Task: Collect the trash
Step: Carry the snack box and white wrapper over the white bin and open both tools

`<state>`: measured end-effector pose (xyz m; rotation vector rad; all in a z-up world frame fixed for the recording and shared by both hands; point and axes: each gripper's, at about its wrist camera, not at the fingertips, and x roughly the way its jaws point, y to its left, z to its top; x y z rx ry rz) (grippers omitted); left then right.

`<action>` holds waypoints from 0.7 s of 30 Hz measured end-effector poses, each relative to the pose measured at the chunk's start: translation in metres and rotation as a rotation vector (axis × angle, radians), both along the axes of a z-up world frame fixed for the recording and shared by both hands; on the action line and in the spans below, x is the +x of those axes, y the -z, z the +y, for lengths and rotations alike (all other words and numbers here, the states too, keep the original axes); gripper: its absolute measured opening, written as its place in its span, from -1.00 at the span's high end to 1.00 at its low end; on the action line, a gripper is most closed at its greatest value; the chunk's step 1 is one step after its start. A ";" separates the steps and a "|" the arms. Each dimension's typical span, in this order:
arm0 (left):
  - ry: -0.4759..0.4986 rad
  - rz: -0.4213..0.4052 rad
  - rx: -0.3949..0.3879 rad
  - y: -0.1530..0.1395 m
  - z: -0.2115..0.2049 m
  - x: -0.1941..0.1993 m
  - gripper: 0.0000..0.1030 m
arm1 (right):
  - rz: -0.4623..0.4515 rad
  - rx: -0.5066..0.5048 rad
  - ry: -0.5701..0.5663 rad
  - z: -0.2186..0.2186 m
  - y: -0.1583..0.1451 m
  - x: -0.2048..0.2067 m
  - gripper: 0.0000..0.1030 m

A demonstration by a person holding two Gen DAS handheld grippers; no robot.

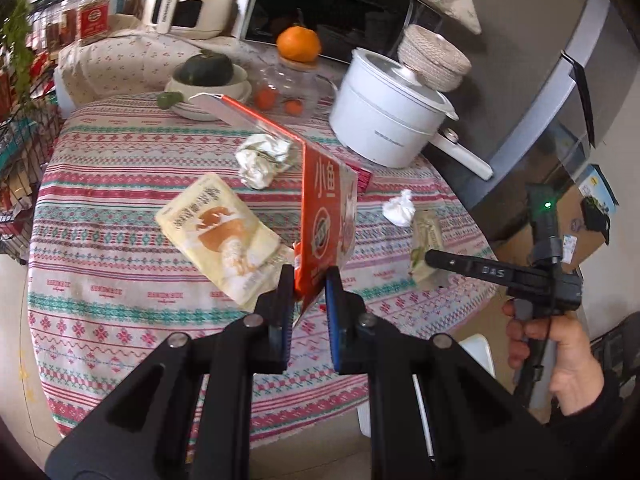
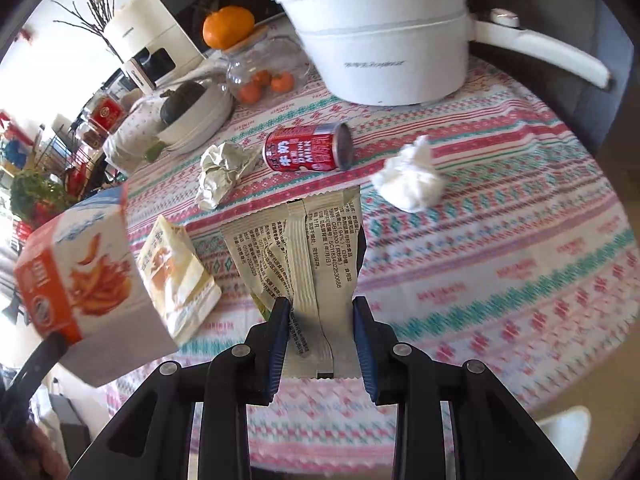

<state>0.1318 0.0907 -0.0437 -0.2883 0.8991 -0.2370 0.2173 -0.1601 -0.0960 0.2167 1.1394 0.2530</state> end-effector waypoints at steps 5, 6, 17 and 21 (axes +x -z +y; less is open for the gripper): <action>0.083 -0.021 0.023 -0.005 -0.035 -0.014 0.69 | -0.019 -0.010 0.029 -0.045 -0.023 -0.038 0.37; 0.104 -0.026 0.028 -0.006 -0.044 -0.017 0.69 | -0.023 -0.018 0.033 -0.052 -0.025 -0.044 0.37; 0.321 -0.013 0.031 -0.002 -0.122 -0.045 0.69 | -0.035 -0.003 0.112 -0.134 -0.029 -0.115 0.37; 0.422 0.036 0.034 0.011 -0.152 -0.057 0.69 | -0.037 -0.003 0.124 -0.152 -0.029 -0.130 0.37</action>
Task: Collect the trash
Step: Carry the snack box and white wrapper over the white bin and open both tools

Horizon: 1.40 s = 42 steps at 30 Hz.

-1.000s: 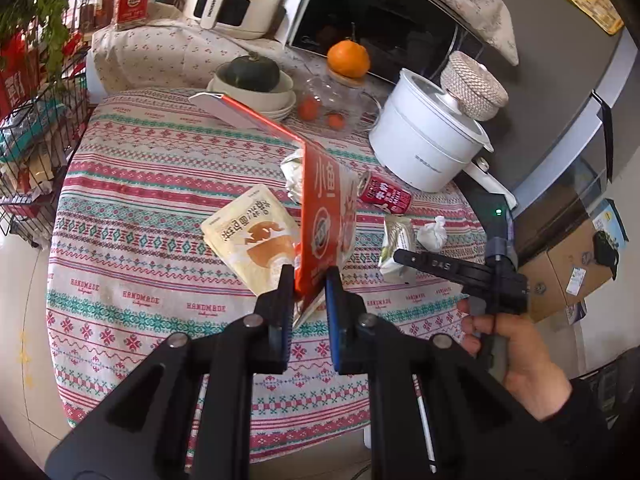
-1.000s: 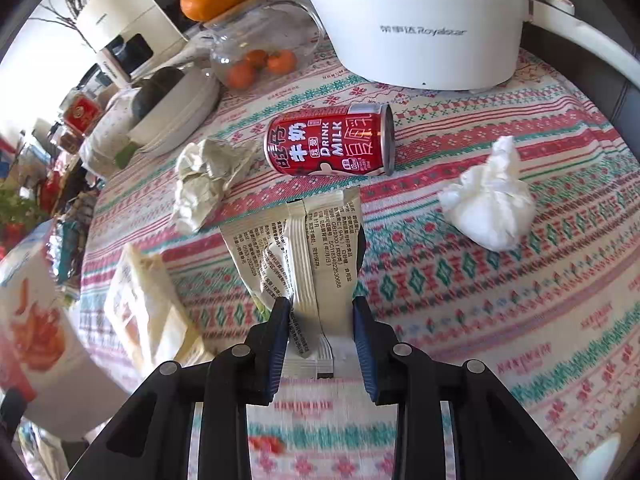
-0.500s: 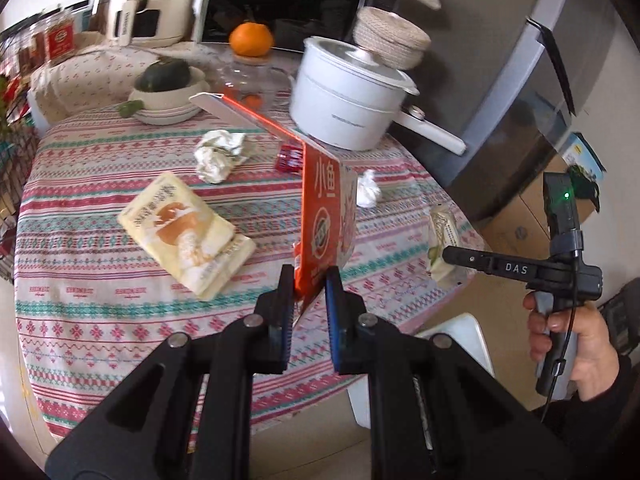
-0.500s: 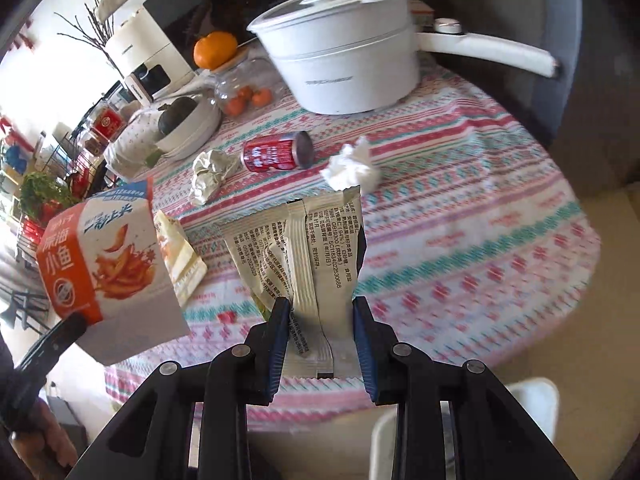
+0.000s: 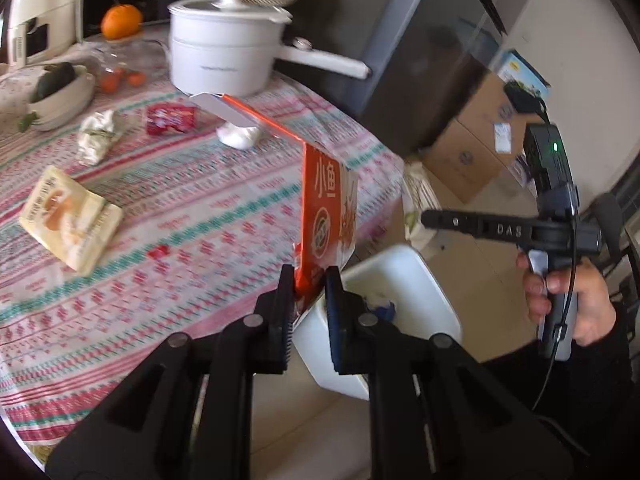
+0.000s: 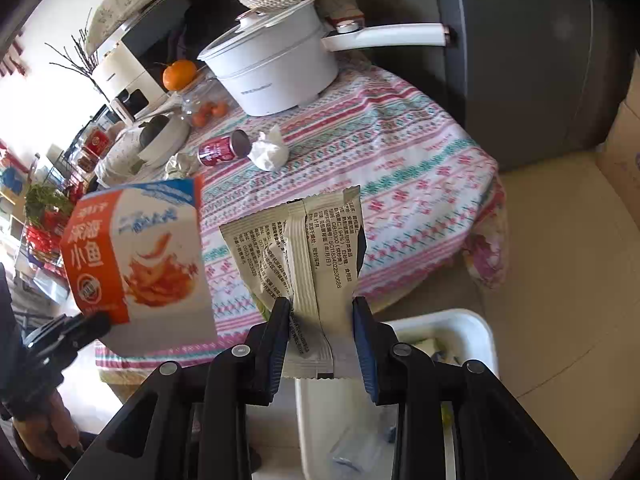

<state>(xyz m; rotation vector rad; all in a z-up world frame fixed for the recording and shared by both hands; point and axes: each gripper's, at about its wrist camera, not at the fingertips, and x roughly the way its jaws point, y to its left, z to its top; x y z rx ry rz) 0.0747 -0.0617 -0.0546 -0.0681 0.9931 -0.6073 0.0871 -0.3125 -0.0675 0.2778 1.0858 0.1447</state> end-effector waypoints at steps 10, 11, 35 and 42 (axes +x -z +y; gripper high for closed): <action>0.207 0.150 0.023 0.043 -0.077 -0.026 0.69 | 0.052 -0.048 0.044 -0.057 0.021 -0.039 0.37; 0.228 0.149 0.028 0.045 -0.085 -0.028 0.69 | 0.057 -0.053 0.050 -0.063 0.023 -0.043 0.37; 0.226 0.107 0.133 0.084 -0.104 -0.019 -0.37 | 0.125 -0.070 0.061 -0.103 0.045 -0.066 0.36; 0.149 0.105 0.195 0.076 -0.077 -0.009 -0.47 | 0.164 -0.098 -0.004 -0.078 0.054 -0.064 0.35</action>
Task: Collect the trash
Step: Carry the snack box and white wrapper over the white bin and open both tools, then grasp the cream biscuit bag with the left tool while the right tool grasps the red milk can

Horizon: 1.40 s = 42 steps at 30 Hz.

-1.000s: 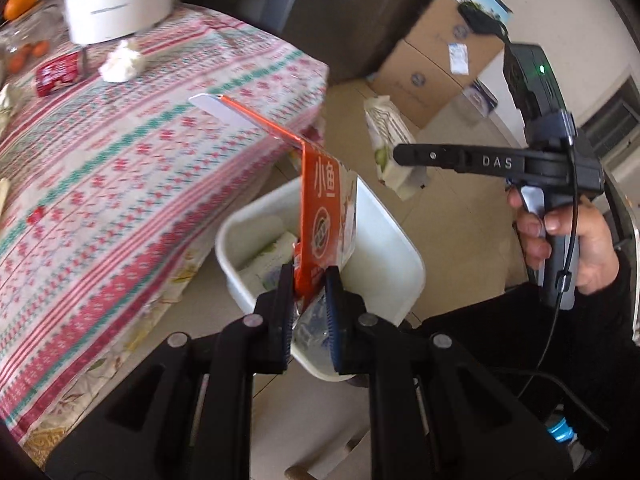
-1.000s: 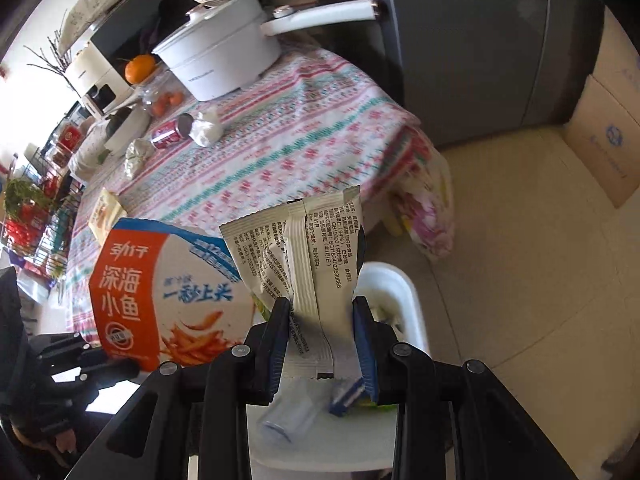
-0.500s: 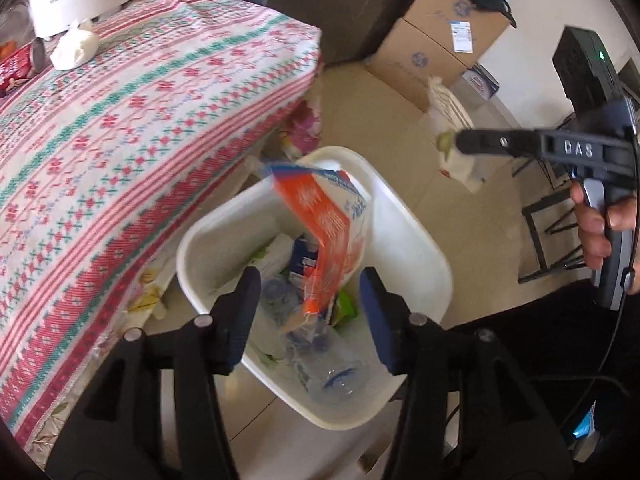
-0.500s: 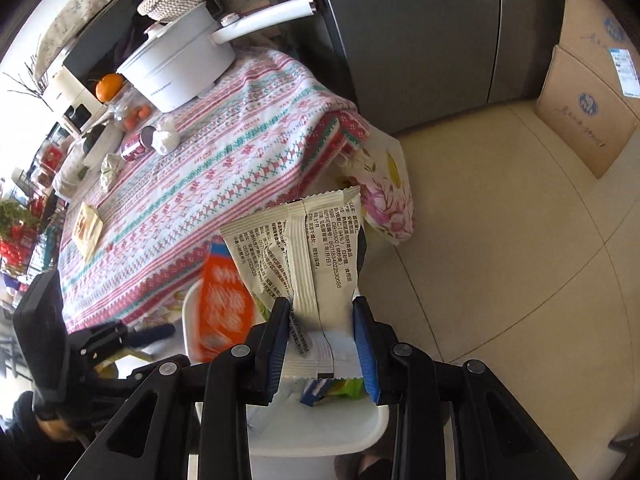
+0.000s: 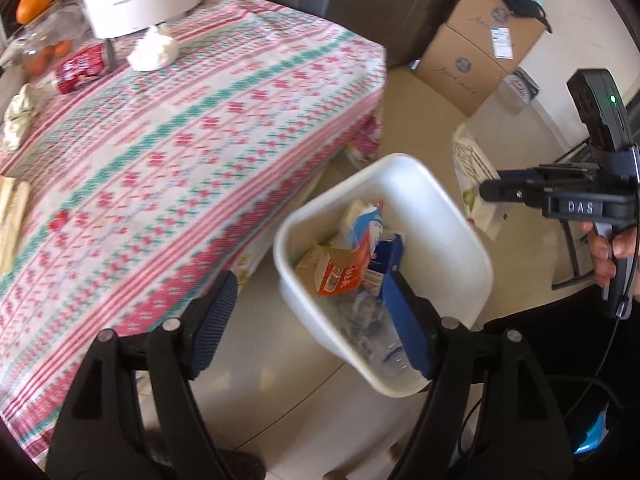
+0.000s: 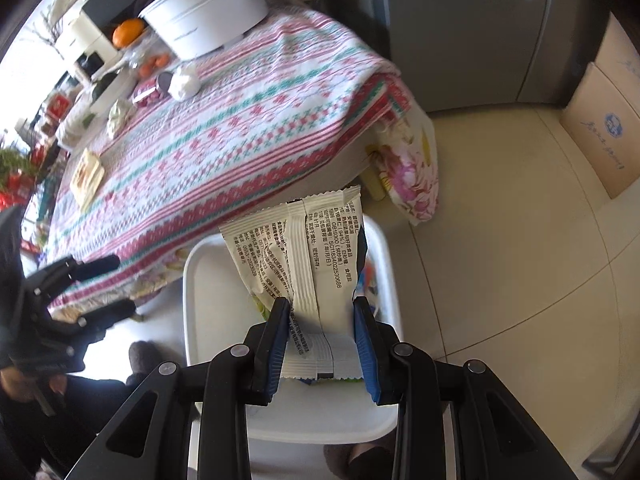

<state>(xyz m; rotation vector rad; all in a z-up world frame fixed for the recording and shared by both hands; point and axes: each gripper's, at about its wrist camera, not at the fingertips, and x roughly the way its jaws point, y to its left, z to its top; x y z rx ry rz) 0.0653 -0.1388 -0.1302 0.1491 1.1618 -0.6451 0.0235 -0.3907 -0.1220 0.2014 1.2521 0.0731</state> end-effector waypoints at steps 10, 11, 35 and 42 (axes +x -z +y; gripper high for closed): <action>-0.094 -0.027 0.033 -0.012 0.042 0.013 -0.59 | 0.057 -0.048 -0.114 0.044 0.011 0.015 0.31; -0.104 -0.026 0.031 -0.012 0.046 0.014 -0.59 | 0.074 -0.051 -0.126 0.047 0.014 0.016 0.30; -0.497 -0.021 0.062 -0.025 0.179 0.054 -0.62 | 0.070 -0.044 -0.140 0.110 -0.005 0.059 -0.39; -0.774 0.049 -0.038 -0.014 0.248 0.094 -0.65 | 0.022 -0.073 -0.160 0.146 -0.013 0.091 -0.42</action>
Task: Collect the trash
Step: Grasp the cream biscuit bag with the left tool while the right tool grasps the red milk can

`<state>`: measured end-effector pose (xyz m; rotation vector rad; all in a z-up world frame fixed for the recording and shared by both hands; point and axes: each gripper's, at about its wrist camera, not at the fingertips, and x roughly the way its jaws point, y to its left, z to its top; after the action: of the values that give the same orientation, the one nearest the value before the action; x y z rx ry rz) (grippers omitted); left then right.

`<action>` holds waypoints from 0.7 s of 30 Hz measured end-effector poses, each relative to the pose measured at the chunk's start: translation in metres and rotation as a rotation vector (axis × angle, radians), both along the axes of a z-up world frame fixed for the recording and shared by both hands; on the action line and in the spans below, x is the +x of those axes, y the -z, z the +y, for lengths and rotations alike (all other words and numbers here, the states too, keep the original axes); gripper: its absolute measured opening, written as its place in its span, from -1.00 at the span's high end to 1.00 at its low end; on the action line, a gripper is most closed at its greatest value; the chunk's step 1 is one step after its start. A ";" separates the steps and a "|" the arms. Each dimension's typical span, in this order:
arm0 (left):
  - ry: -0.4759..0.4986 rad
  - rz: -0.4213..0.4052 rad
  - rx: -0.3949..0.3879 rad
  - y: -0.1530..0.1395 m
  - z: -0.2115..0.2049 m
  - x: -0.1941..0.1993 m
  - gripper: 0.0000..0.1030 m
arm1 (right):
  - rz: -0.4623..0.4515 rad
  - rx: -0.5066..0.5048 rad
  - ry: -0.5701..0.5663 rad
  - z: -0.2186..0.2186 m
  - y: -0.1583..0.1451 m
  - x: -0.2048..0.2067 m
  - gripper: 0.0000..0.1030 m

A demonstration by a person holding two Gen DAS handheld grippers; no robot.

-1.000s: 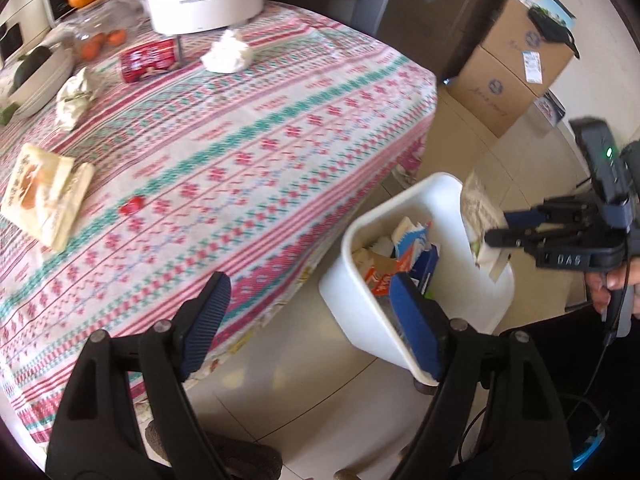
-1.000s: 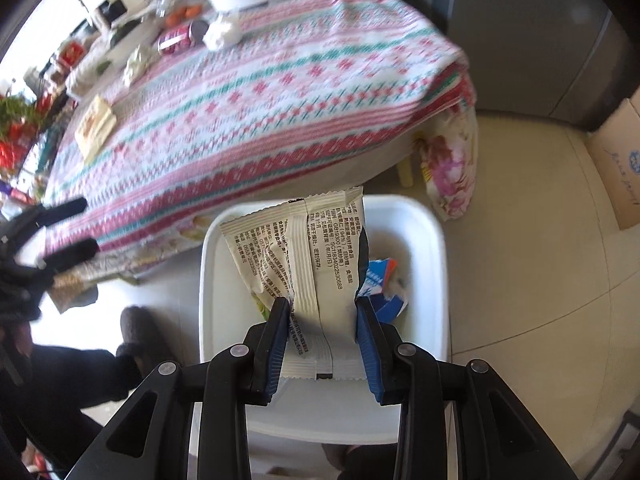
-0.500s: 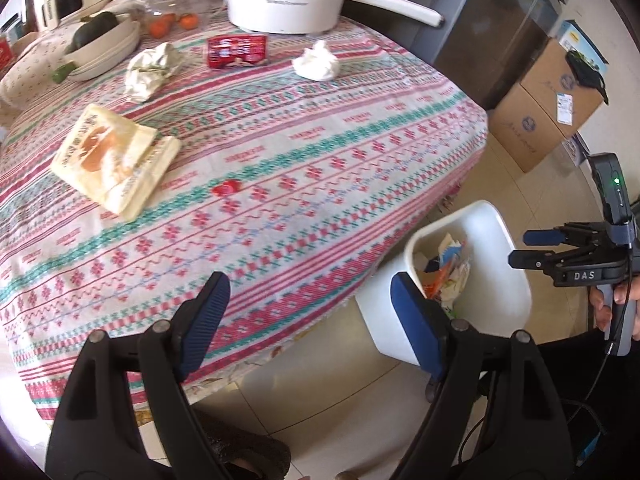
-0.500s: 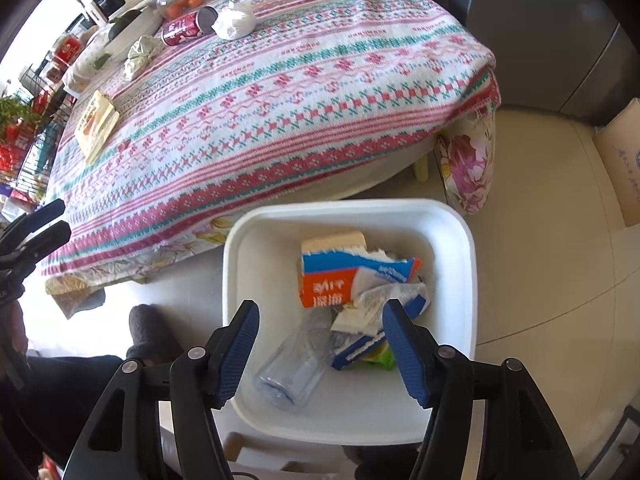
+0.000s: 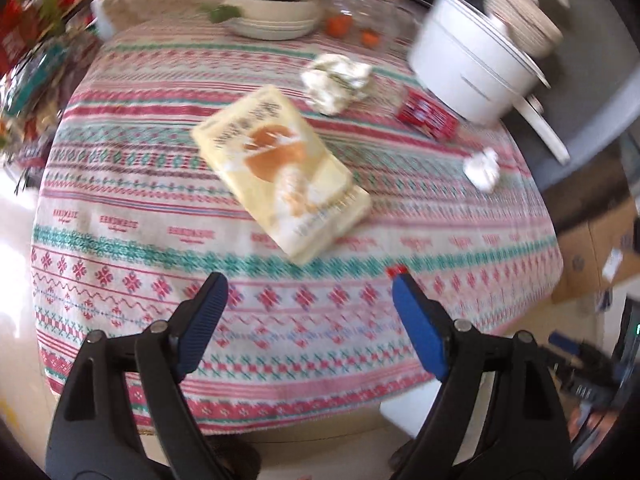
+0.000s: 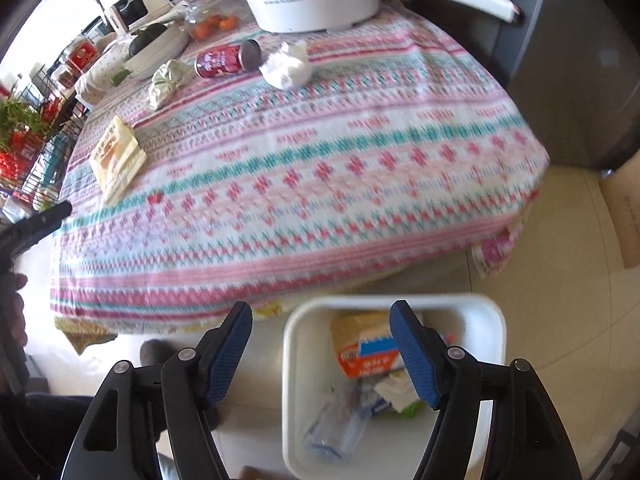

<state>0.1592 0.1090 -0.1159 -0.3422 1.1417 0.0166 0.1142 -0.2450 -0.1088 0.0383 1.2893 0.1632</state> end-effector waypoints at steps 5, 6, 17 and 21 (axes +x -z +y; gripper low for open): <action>-0.149 0.017 -0.012 0.012 0.015 0.029 -0.93 | 0.000 -0.026 -0.023 0.022 0.006 0.021 -0.42; -0.181 0.008 -0.002 0.012 0.015 0.036 -0.95 | 0.005 -0.023 -0.025 0.024 0.006 0.024 -0.42; -0.389 0.078 0.036 0.051 0.000 0.095 -0.97 | 0.030 0.026 -0.018 0.035 0.015 0.046 -0.43; -0.404 0.072 0.089 0.055 -0.006 0.103 -0.97 | 0.038 0.031 -0.014 0.031 0.017 0.048 -0.43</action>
<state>0.2623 0.1033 -0.1709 -0.4911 1.1229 0.4366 0.1618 -0.2135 -0.1256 0.0590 1.3252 0.1954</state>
